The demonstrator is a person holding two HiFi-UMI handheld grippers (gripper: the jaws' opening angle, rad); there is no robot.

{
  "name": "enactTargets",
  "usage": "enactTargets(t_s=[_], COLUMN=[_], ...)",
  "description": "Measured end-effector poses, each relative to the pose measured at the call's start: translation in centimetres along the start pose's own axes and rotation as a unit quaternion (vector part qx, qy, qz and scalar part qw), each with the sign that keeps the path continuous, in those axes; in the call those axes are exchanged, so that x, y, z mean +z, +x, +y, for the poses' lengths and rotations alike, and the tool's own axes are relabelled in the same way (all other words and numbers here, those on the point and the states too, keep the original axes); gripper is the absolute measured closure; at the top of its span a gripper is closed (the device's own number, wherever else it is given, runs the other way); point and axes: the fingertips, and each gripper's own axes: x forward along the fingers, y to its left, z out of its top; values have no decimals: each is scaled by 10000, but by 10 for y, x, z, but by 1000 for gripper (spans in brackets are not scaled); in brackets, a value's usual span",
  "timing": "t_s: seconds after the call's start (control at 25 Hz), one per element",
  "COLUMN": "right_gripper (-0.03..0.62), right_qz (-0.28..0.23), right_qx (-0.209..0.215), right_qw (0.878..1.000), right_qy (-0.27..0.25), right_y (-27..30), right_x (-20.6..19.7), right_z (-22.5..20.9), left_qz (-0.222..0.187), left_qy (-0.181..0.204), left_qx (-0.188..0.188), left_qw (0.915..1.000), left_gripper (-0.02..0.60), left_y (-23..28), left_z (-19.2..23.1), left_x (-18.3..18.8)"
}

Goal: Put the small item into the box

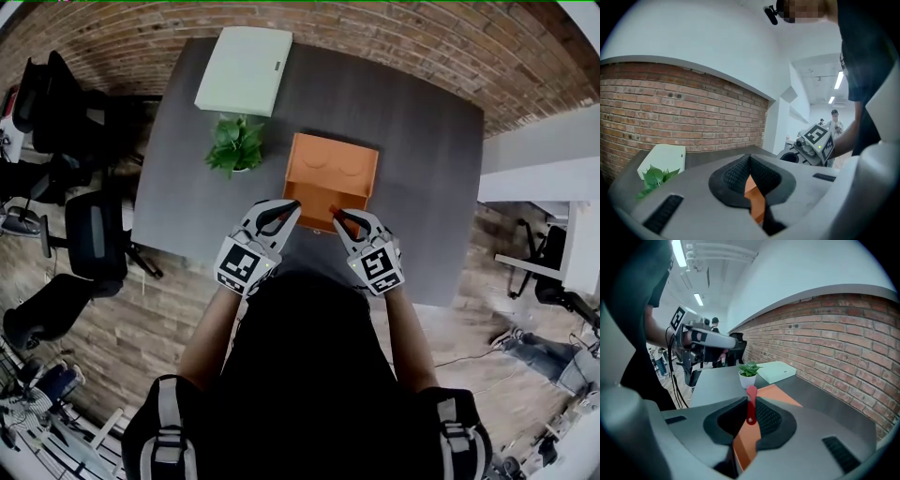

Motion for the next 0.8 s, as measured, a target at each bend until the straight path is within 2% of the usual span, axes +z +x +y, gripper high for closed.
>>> enactTargets(t_s=[0.16,0.8], right_gripper=[528,528], right_qz=[280,862], right_qx=[124,380], right_qw=[9992,9952], right_qy=[-250,-280], right_y=[17,52], right_x=[-17,-52], right_z=[4,8], left_qz=[19,64], left_qy=[-89,-316], left_qx=[10,1], left_qw=[10000,9995], left_gripper=[558,558], left_y=[2,0], left_z=[7,17], left_x=[-6,-21])
